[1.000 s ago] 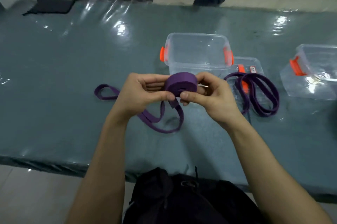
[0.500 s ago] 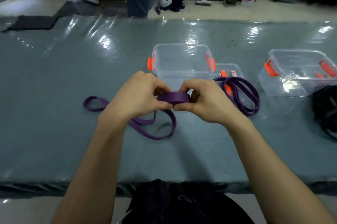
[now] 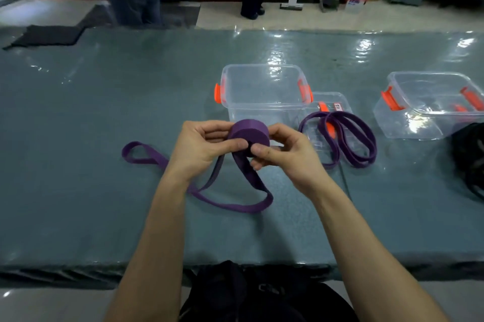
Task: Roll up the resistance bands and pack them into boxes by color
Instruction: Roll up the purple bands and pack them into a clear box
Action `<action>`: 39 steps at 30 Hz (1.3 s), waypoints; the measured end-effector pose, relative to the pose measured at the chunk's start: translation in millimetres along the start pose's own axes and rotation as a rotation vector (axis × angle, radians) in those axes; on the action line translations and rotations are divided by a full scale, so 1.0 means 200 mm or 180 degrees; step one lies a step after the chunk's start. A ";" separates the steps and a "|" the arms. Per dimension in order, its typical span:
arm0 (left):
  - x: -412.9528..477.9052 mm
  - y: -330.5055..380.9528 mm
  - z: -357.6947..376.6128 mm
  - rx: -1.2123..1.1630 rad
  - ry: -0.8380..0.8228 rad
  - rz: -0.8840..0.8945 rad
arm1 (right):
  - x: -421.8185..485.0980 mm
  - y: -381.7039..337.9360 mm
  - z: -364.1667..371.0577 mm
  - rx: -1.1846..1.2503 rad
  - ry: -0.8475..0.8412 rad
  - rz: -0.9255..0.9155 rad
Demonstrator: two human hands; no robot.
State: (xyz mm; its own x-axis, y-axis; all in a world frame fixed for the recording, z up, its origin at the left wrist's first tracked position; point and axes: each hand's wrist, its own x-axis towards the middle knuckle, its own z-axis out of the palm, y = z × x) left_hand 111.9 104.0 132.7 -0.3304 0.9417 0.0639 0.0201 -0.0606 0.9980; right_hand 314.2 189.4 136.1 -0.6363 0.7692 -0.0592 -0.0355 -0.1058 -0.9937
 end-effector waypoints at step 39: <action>0.19 0.66 -0.10 0.2491 -0.0509 0.0909 | 0.22 -0.46 -0.09 -0.1443 -0.0452 -0.0894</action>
State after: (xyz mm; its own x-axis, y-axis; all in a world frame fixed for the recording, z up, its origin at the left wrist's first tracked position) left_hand 83.0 124.1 266.6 -0.0770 0.9641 0.2542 0.7492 -0.1122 0.6528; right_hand 303.0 244.9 223.4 -0.7490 0.6329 0.1963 0.0966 0.3973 -0.9126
